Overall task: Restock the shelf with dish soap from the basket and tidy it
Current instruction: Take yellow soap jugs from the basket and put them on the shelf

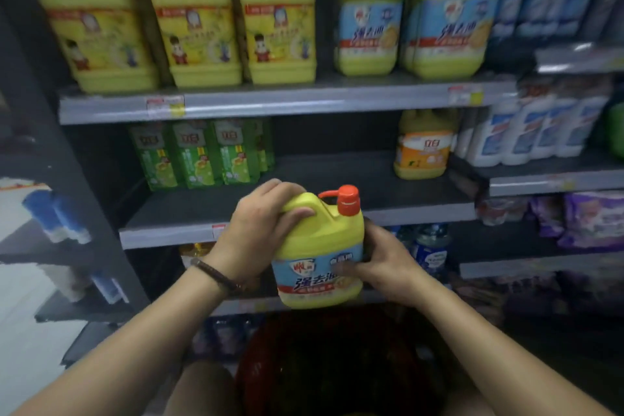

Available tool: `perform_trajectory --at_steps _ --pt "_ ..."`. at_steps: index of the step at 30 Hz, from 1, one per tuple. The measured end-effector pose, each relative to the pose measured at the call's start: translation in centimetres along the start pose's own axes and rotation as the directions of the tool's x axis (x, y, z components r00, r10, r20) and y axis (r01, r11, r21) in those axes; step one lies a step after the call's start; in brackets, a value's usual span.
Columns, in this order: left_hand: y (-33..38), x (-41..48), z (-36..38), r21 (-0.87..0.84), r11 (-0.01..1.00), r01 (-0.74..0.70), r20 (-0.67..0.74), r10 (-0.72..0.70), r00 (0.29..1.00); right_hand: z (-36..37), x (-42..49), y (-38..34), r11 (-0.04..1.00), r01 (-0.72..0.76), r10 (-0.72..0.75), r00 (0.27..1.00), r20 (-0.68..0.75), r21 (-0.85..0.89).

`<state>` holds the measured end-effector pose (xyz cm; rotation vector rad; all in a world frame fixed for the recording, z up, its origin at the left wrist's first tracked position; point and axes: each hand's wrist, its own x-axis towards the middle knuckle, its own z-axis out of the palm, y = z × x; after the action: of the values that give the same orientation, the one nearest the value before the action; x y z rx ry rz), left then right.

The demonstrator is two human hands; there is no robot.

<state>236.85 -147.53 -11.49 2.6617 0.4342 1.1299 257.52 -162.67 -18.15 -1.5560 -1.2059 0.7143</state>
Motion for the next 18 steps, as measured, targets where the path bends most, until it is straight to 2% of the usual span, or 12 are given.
perform_trajectory --at_steps 4,6,8,9,11,13,15,18 --pt "2.6 6.8 -3.0 -0.050 0.997 -0.053 -0.070 0.049 0.996 -4.6 1.4 -6.7 0.995 0.081 -0.084 0.994 -0.075 -0.051" --pt "3.4 10.1 -4.0 -0.160 0.987 0.006 -0.107 -0.023 0.994 -6.9 2.2 -10.4 0.990 0.124 -0.131 0.985 -0.112 -0.066" --pt "4.1 13.2 -4.9 -0.377 0.920 0.107 -0.094 -0.153 0.984 -9.1 3.0 -13.7 0.987 0.149 -0.157 0.976 -0.150 -0.065" --pt "4.3 14.5 -5.3 -0.492 0.856 0.158 -0.057 -0.213 0.975 -10.3 3.4 -15.2 0.987 0.157 -0.162 0.972 -0.172 -0.044" --pt "4.6 16.5 -5.4 -0.662 0.701 0.266 0.109 -0.262 0.959 -12.6 4.2 -18.0 0.985 0.175 -0.172 0.956 -0.237 -0.007" --pt "5.2 17.9 -5.2 -0.703 0.605 0.374 0.277 -0.251 0.927 -14.6 5.4 -20.3 0.982 0.188 -0.186 0.938 -0.292 -0.023" --pt "5.7 19.7 -4.6 -0.705 0.589 0.394 0.321 -0.230 0.919 -16.2 6.6 -22.2 0.983 0.178 -0.183 0.938 -0.296 -0.046" --pt "5.7 23.2 -3.8 -0.751 0.522 0.405 0.304 -0.271 0.913 -17.9 8.9 -23.8 0.987 0.136 -0.157 0.940 -0.304 -0.090"
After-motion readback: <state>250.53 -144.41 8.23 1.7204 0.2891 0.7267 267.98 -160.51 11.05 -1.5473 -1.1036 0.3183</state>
